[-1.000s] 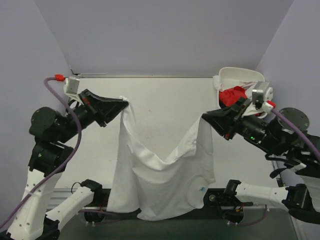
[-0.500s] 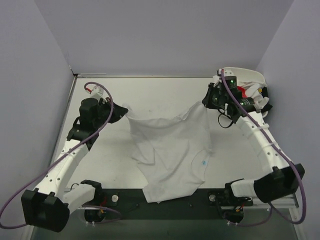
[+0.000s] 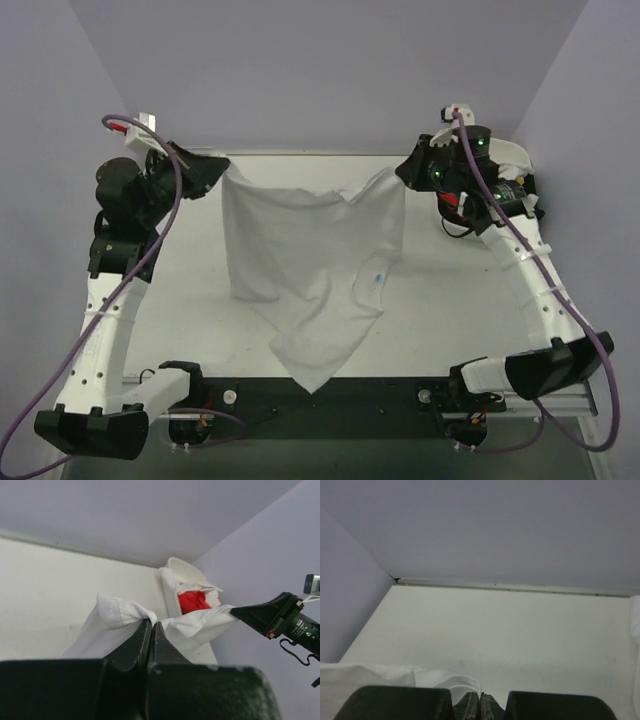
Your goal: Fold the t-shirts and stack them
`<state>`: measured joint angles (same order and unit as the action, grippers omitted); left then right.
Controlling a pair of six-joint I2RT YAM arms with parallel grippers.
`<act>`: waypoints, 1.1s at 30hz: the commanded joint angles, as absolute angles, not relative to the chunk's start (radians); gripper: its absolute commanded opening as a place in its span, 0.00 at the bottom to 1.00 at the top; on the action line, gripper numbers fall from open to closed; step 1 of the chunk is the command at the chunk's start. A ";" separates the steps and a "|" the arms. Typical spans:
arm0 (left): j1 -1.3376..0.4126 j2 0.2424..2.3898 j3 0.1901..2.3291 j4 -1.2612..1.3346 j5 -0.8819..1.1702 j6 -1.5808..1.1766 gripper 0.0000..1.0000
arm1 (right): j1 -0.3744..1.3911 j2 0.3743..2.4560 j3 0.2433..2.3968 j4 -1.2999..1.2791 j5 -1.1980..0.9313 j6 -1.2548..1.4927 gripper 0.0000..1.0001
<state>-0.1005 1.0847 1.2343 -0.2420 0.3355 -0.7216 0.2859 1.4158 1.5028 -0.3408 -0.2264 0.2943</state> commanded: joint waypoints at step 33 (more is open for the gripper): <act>-0.178 0.834 1.041 -0.178 0.526 -0.755 0.00 | 0.313 1.035 1.655 -0.463 -0.144 0.259 0.00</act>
<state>-0.1772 0.8078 1.2888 -0.2226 0.6144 -0.7502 0.3588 0.8864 1.7336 -0.5877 -0.2497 0.2382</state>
